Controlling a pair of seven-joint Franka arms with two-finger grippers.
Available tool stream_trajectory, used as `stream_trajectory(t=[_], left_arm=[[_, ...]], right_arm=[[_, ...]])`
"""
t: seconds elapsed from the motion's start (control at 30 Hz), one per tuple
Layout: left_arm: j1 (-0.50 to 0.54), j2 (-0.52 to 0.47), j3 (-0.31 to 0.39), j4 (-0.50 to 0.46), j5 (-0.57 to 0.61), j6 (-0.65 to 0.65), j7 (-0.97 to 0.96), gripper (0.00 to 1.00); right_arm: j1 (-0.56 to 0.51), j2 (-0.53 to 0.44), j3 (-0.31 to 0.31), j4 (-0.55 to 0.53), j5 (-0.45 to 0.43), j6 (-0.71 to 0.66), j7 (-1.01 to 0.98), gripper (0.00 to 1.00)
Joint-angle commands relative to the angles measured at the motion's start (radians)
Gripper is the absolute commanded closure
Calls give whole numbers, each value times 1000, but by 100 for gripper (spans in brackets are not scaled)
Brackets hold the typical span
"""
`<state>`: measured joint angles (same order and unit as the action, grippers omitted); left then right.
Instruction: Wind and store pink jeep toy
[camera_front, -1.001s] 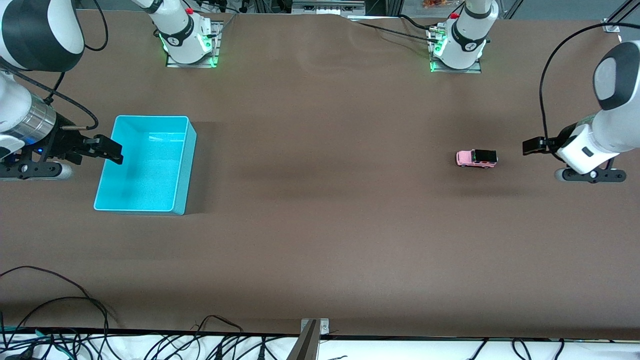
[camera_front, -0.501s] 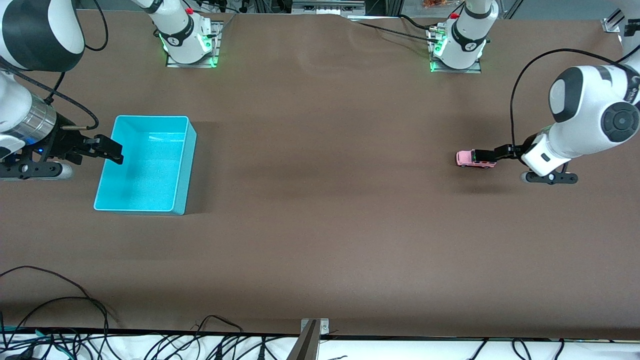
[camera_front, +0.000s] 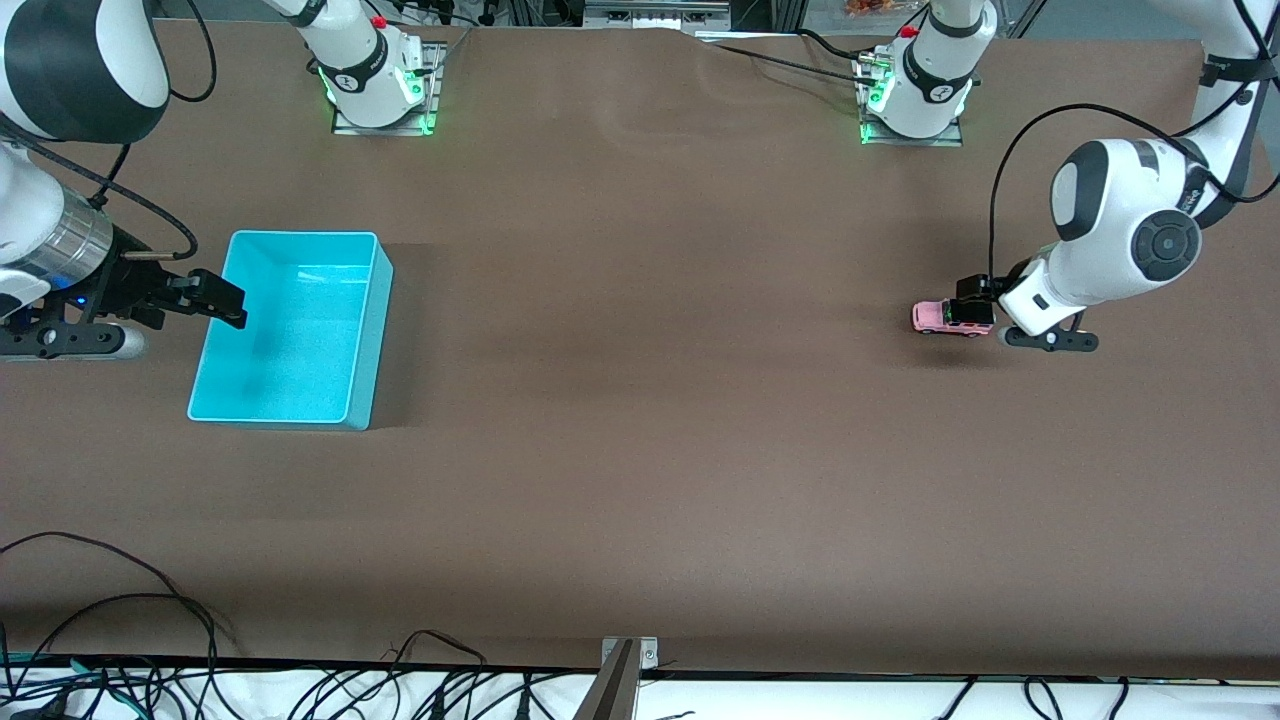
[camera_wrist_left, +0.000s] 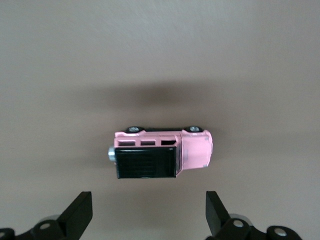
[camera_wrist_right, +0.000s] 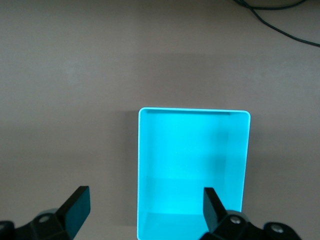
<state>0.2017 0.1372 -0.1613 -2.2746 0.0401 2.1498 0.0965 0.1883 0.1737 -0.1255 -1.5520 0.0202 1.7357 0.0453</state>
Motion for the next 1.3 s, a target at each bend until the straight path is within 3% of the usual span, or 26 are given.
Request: stream_trajectory(t=[0.0,0.17,0.3,0.7,1.27], left_arm=[[1,-36,0,-74,-20,56,199,0],[1,-36,0,-85,-28,53,268,0],[1,-34,0,-114,-22,62,469,0],[21,-33,3,-204,-17,265,914,0],[31,51,36,-204,-3,458,1207,0]], right_arm=[[3,-2,1,7,-11,-5,4,0],[2,-2,0,7,-11,-4,4,0],[0,-2,0,7,-11,-4,4,0],[0,0,-2,7,-11,-4,4,0],[0,0,-2,7,-11,-4,4,0]])
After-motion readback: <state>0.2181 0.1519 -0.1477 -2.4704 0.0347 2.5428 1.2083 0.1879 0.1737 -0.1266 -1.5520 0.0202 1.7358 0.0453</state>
